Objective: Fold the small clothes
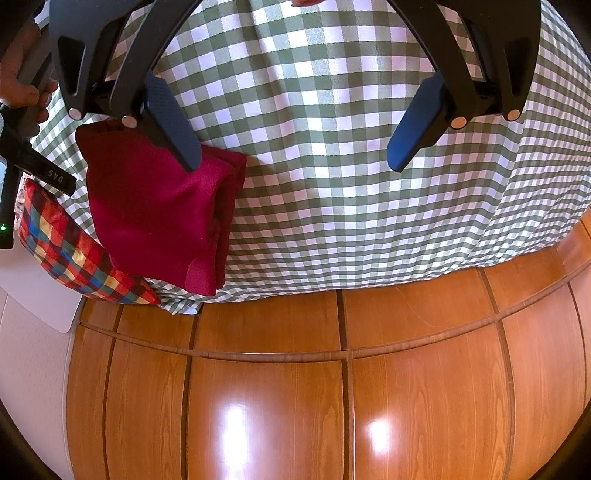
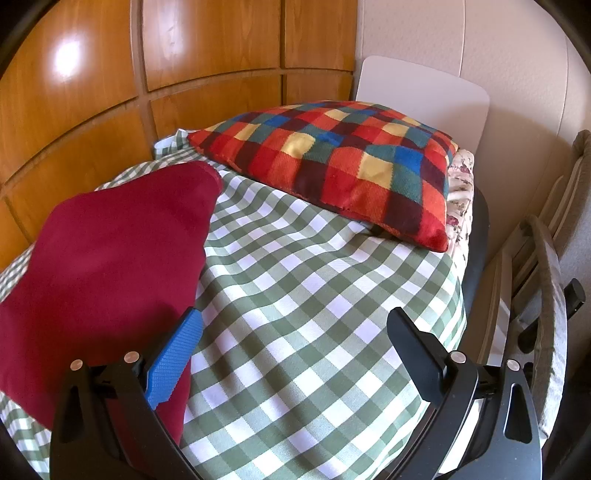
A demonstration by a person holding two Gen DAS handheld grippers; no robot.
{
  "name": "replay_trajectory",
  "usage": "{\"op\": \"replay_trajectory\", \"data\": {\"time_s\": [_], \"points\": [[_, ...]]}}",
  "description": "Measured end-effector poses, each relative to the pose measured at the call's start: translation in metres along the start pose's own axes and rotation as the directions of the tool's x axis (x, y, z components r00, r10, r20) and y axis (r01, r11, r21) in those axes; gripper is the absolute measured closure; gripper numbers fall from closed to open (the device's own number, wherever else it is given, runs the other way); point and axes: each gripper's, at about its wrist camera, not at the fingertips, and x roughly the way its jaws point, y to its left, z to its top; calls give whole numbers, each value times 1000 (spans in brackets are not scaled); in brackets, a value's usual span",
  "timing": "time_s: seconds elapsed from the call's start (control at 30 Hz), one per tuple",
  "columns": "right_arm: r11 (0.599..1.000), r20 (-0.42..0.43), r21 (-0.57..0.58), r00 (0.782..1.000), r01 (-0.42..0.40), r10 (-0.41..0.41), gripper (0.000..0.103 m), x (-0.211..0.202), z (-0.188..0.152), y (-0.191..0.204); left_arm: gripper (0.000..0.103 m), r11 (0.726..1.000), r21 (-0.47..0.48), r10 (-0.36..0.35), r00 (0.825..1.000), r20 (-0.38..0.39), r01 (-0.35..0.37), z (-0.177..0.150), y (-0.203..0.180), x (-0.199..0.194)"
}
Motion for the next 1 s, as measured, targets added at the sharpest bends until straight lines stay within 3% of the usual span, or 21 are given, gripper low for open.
{"op": "replay_trajectory", "data": {"time_s": [0.67, 1.0], "points": [[1000, -4, 7, 1000, 2, -2, 4, 1, -4, -1, 3, 1000, -6, -10, 1000, 16, 10, -1, 1, 0], [1000, 2, -5, 1000, -9, 9, 4, 2, -1, -1, 3, 1000, -25, 0, 1000, -20, -1, -2, 2, 7]]}}
